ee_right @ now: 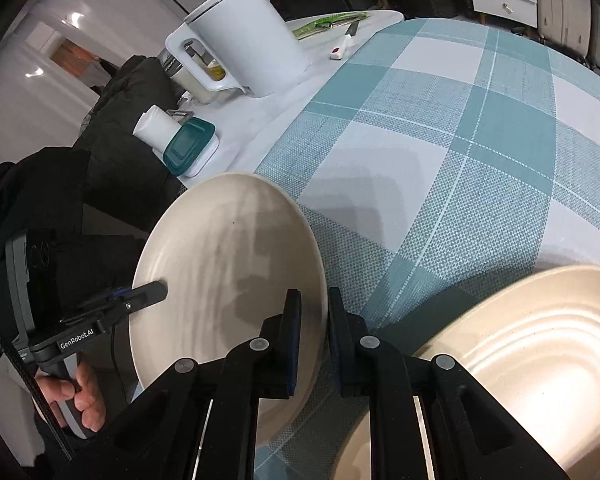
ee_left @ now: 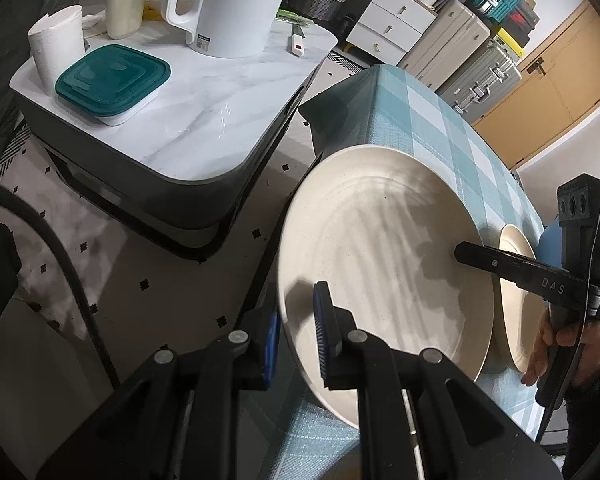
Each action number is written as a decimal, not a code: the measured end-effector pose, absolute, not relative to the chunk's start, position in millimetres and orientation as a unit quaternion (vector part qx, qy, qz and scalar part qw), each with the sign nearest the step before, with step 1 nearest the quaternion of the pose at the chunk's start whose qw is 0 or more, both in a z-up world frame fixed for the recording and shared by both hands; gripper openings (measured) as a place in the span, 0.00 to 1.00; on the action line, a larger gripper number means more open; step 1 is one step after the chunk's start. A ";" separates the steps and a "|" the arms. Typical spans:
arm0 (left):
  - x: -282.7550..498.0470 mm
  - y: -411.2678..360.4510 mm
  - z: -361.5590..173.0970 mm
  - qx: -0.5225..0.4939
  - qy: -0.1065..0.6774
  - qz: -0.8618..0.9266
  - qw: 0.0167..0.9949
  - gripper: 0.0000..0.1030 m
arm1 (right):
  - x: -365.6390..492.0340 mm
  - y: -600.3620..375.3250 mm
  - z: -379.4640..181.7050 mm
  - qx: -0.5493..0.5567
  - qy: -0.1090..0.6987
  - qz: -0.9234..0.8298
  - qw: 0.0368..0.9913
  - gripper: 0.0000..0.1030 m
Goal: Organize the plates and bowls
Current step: 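Carry the cream plate upright with the right gripper toward another cream plate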
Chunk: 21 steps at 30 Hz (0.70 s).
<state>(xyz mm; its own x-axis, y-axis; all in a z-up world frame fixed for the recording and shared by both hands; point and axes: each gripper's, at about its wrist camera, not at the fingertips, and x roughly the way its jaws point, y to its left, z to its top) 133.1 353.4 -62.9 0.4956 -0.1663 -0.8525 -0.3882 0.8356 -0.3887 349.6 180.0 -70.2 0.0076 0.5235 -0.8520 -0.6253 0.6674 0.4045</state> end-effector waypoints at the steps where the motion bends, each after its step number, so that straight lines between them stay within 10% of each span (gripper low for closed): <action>1: 133.5 352.9 -63.3 -0.279 0.497 0.068 0.819 0.13 | 348.0 182.2 -69.8 -0.054 0.571 0.406 0.711 0.12; 21: 138.0 356.0 -42.3 -0.248 0.507 0.092 0.821 0.14 | 350.9 183.2 -59.4 -0.008 0.594 0.393 0.702 0.08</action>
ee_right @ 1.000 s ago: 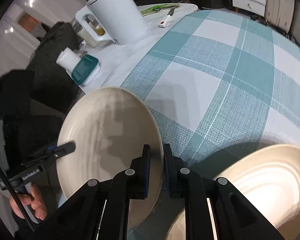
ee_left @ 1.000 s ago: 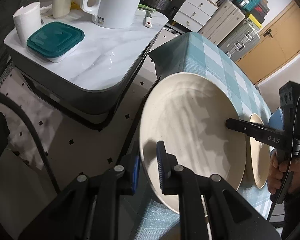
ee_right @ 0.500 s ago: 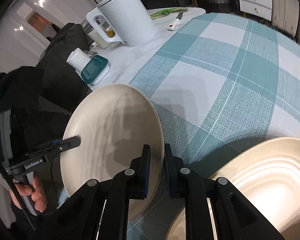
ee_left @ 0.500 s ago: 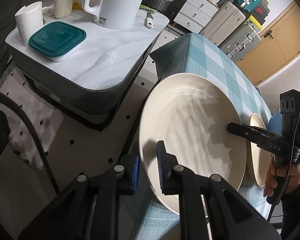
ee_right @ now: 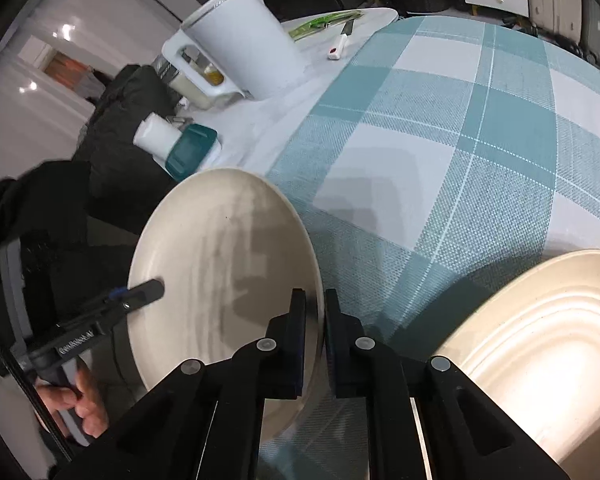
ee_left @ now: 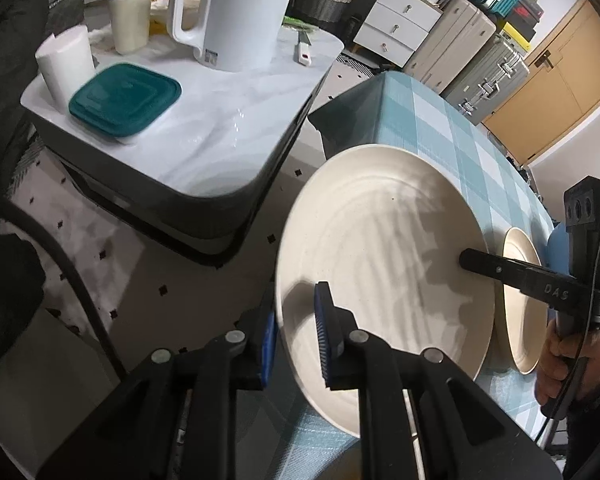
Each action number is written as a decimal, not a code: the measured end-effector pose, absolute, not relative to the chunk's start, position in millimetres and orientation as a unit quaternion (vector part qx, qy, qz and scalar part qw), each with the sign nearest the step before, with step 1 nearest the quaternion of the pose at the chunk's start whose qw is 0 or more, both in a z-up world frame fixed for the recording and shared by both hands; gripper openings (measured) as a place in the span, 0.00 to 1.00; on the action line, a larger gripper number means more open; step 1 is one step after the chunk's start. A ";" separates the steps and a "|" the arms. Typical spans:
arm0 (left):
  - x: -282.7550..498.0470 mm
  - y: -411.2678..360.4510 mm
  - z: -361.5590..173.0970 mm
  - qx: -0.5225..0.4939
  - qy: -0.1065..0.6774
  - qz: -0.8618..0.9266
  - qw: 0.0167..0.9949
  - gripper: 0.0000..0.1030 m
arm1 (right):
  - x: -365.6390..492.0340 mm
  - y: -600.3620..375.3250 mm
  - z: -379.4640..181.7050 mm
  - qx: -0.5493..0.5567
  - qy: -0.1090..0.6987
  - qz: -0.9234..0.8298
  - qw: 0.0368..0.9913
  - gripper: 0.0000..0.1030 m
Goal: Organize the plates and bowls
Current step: 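Carry the cream plate upright with the right gripper toward another cream plate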
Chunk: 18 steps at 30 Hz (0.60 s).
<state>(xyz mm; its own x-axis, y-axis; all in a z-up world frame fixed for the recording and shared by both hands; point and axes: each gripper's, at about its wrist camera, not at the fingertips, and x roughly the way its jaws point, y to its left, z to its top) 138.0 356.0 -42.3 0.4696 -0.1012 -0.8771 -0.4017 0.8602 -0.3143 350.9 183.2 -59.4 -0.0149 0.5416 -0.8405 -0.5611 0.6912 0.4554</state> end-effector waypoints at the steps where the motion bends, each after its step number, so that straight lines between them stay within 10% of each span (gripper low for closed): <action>1: 137.5 357.2 -40.9 -0.251 0.506 0.089 0.820 0.14 | 350.8 184.1 -58.7 -0.012 0.598 0.391 0.700 0.08; 18: 115.6 336.7 -10.2 -0.242 0.503 0.071 0.827 0.14 | 328.6 157.4 -15.7 0.003 0.599 0.382 0.704 0.08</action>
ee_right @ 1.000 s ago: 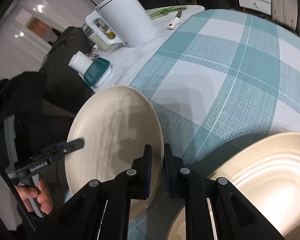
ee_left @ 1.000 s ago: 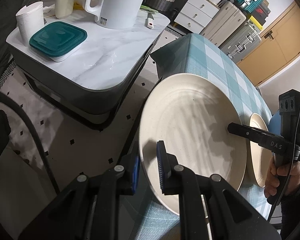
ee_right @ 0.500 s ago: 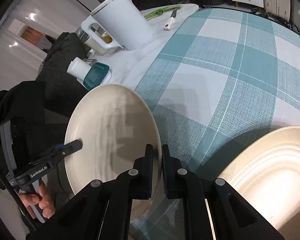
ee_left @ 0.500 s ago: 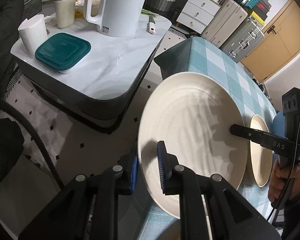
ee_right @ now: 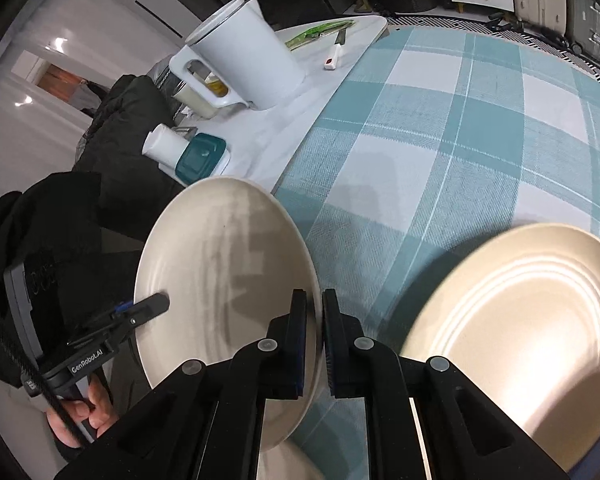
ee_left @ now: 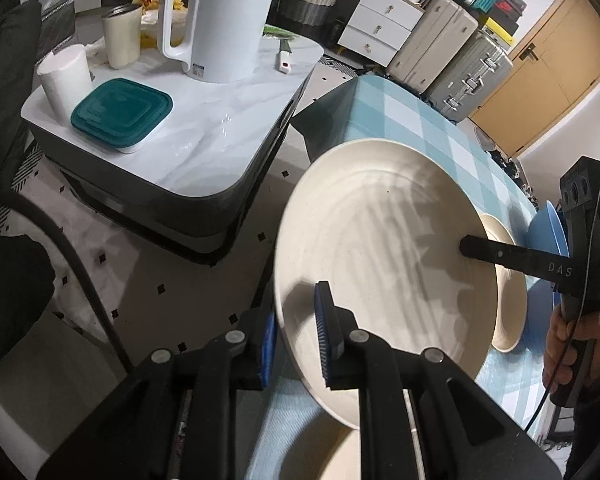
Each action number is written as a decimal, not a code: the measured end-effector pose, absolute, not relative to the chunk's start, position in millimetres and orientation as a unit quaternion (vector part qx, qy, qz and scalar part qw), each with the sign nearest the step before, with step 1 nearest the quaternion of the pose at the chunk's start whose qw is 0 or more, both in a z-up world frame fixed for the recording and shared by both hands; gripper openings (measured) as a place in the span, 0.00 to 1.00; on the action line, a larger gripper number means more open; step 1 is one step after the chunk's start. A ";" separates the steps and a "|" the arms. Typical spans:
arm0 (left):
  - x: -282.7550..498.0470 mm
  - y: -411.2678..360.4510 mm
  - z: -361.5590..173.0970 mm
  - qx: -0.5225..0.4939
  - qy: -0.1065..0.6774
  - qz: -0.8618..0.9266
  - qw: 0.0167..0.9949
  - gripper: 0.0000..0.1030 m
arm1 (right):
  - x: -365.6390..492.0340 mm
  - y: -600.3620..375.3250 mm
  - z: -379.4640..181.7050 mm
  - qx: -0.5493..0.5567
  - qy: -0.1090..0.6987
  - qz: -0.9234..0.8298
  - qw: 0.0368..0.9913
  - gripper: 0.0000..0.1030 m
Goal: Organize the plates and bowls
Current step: 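Carry the cream plate upright with the right gripper toward another cream plate, then lower the held cream plate onto the other cream plate with the right gripper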
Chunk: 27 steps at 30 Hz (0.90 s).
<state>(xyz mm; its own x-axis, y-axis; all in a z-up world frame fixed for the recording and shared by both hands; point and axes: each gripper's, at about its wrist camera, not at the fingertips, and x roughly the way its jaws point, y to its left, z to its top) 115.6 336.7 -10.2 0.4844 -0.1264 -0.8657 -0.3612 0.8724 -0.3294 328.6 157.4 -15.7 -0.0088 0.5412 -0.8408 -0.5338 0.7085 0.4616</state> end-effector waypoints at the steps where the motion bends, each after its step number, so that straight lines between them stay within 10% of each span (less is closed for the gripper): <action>1: 112.2 335.5 -7.0 -0.244 0.502 0.069 0.827 0.14 | 323.2 153.7 -11.4 0.003 0.598 0.384 0.703 0.08; 27: -3.5 247.0 -13.5 -0.185 0.523 0.057 0.830 0.17 | 159.6 47.5 -31.3 -0.013 0.592 0.368 0.717 0.08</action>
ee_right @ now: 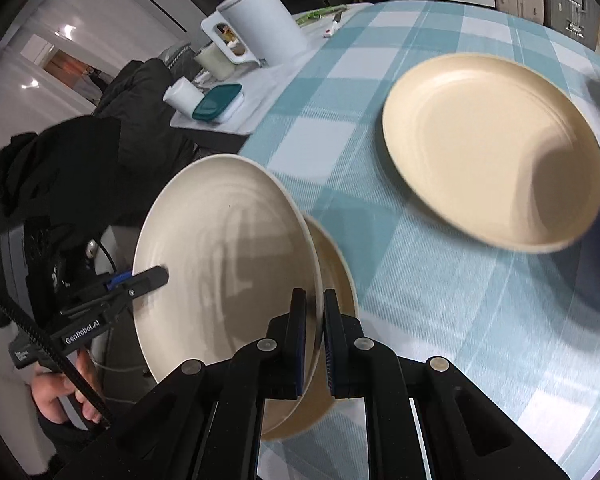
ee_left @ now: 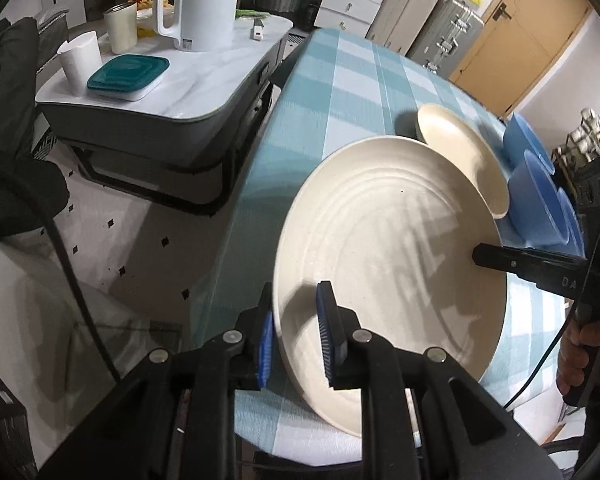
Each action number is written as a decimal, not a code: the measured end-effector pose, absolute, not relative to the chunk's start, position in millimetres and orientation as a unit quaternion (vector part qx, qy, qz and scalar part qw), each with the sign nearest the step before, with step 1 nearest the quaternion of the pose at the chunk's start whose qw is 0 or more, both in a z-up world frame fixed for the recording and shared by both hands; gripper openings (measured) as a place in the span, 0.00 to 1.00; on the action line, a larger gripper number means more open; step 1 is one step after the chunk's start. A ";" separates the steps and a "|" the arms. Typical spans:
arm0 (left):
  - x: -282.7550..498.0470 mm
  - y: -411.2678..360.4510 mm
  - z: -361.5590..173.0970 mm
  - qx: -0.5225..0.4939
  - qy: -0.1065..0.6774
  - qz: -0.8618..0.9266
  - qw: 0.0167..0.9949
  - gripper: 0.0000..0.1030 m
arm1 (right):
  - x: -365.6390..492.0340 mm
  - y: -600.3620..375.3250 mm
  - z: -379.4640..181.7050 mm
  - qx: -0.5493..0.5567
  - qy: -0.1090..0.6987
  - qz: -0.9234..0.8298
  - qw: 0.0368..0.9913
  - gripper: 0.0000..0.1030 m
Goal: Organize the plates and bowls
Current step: 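Lower the held cream plate onto the other cream plate with the right gripper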
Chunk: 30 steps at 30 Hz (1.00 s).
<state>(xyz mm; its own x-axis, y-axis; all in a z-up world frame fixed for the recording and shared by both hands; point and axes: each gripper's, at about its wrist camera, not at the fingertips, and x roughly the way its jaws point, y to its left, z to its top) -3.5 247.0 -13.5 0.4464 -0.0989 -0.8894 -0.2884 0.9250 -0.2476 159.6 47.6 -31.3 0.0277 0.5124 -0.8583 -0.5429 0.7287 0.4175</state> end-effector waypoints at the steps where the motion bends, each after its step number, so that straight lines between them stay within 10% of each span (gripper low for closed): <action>1: -5.0 243.6 -14.4 -0.179 0.524 0.058 0.831 0.17 | 156.9 46.4 -32.8 -0.015 0.592 0.368 0.717 0.08; 30: -19.5 236.4 -31.6 -0.130 0.514 0.097 0.842 0.31 | 123.4 42.2 -34.1 -0.095 0.525 0.347 0.772 0.11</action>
<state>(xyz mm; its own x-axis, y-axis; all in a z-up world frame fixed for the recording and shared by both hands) -19.5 236.4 -31.6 0.4526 0.0303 -0.8912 -0.2968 0.9476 -0.1185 123.4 42.2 -34.1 0.2088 0.4357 -0.8756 -0.6352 0.7411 0.2173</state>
